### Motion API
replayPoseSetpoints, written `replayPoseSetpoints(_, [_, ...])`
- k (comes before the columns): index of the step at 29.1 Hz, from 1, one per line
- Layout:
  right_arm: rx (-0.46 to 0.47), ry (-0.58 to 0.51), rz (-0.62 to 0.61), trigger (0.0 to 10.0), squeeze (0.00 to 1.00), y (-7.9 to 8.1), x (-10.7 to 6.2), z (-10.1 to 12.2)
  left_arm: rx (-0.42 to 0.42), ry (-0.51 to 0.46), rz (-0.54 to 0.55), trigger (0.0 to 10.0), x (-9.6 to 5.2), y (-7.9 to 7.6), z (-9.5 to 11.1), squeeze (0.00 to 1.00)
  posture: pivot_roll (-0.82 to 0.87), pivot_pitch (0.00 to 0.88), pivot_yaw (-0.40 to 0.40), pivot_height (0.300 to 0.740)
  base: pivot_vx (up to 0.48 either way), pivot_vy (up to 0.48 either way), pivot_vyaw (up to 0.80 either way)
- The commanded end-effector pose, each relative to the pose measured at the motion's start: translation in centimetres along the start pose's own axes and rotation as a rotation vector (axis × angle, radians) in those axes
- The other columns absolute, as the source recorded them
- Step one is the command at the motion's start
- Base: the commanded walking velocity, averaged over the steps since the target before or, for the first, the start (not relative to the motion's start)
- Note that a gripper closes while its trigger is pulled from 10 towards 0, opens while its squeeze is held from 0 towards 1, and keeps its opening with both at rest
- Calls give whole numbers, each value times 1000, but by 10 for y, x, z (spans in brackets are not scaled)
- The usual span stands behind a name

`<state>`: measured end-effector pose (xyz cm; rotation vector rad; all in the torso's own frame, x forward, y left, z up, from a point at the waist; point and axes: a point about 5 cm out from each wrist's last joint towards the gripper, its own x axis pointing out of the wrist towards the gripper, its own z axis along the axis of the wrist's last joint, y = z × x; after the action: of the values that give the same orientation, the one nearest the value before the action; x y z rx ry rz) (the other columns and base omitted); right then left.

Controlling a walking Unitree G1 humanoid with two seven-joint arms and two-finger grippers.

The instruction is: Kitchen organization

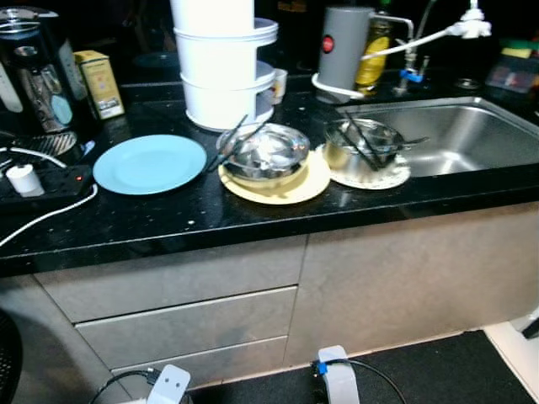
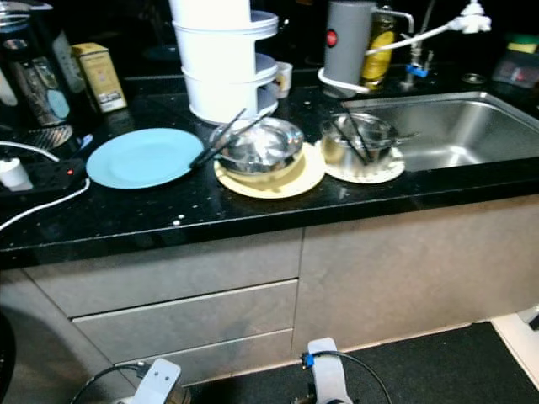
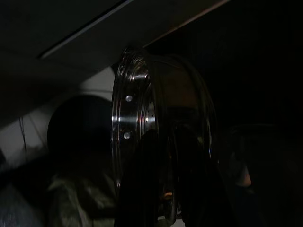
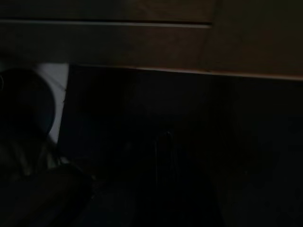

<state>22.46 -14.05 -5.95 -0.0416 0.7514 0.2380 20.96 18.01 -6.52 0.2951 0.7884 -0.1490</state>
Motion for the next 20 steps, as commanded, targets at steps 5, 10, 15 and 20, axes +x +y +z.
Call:
replayPoseSetpoints(5, [59, 28, -31, 10000, 0, -3, -3, -10, 4, 3, -9, 10000, -1, -2, -2, 0, -23, 132, -37, 740, 0, 0, 320])
replayPoseSetpoints(10, [48, 28, -32, 10000, 0, -4, -3, -10, 19, -5, -22, 10000, 0, -4, 2, 0, -23, 138, -32, 740, 0, 0, 0])
replayPoseSetpoints(15, [52, 34, -38, 10000, 0, -6, -4, -13, 40, -9, -39, 10000, 2, -5, 5, 0, -23, 140, -29, 740, 0, 0, 0])
replayPoseSetpoints(20, [53, 37, -41, 10000, 0, -6, -5, -14, 41, -8, -39, 10000, 2, -5, 7, 0, -25, 141, -28, 740, 0, 0, 0])
